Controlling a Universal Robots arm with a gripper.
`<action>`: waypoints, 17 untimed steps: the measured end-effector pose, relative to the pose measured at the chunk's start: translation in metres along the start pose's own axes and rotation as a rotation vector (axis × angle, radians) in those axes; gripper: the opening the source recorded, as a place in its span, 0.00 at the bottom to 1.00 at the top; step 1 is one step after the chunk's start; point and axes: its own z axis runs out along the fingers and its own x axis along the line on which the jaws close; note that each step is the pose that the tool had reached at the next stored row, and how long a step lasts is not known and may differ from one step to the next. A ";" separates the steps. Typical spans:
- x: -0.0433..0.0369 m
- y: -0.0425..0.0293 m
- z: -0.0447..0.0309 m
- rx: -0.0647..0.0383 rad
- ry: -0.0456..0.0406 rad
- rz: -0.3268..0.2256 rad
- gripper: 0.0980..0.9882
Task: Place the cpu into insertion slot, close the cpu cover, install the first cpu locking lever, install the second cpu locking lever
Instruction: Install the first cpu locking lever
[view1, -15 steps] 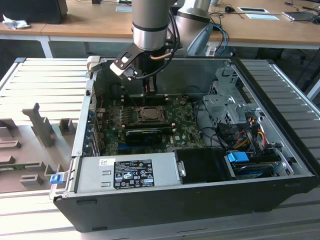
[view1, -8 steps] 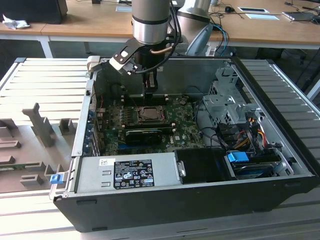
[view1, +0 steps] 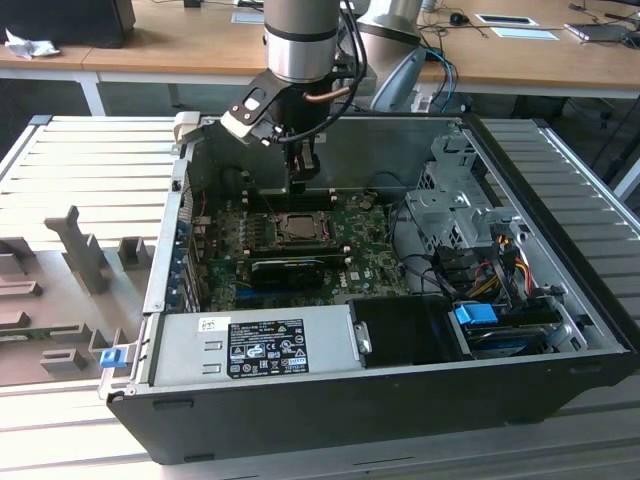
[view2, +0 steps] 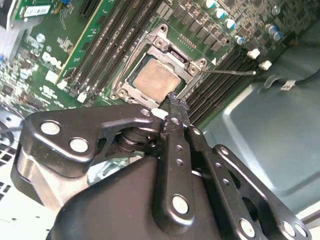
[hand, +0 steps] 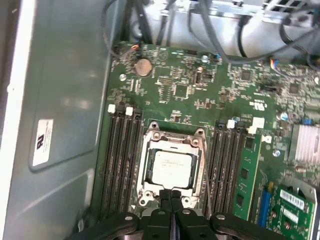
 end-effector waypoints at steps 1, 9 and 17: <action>0.0000 0.0000 0.0000 0.001 0.0002 -0.013 0.01; 0.0000 0.0000 0.0000 0.002 0.0010 -0.052 0.01; 0.0000 0.0000 0.0000 0.003 0.0013 -0.072 0.01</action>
